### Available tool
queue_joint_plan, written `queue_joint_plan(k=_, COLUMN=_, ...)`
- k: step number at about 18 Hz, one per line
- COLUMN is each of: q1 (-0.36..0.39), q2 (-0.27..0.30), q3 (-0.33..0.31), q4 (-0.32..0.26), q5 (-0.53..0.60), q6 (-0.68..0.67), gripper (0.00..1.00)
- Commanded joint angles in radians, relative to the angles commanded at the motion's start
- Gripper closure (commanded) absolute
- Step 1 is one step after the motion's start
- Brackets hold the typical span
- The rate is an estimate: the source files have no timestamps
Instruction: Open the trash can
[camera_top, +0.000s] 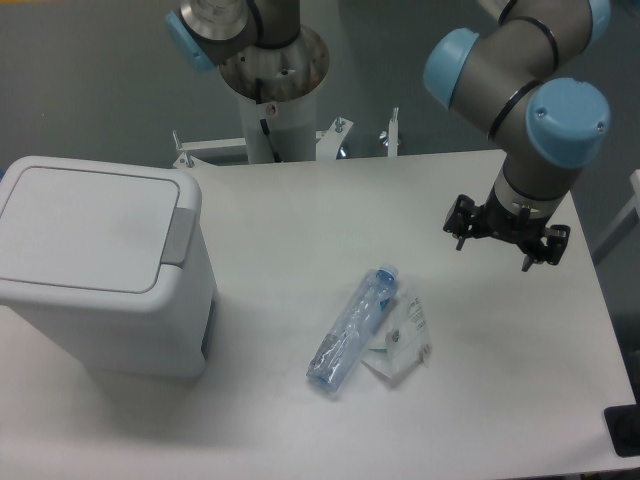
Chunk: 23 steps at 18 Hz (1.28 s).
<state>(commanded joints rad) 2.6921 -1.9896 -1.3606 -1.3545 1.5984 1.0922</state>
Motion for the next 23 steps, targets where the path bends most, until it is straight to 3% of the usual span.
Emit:
queue_joint_plan(k=15, q1=-0.008, q2=-0.005, q3=-0.009, q4=0.002, q5=0.000, q6=-0.032, gripper=0.00)
queue_joint_plan(k=17, q1=-0.011, q2=0.003, q3=-0.046, q4=0.049, q5=-0.003, q6=-0.119, gripper=0.00)
queue_joint_plan(k=20, q1=-0.041, q2=0.029, q3=-0.113, q4=0.168, q5=0.000, q6=-0.178, gripper=0.00)
queue_joint_plan(k=23, q1=-0.051, q2=0.040, q3=-0.126, q4=0.183, q5=-0.011, q6=-0.231, gripper=0.00)
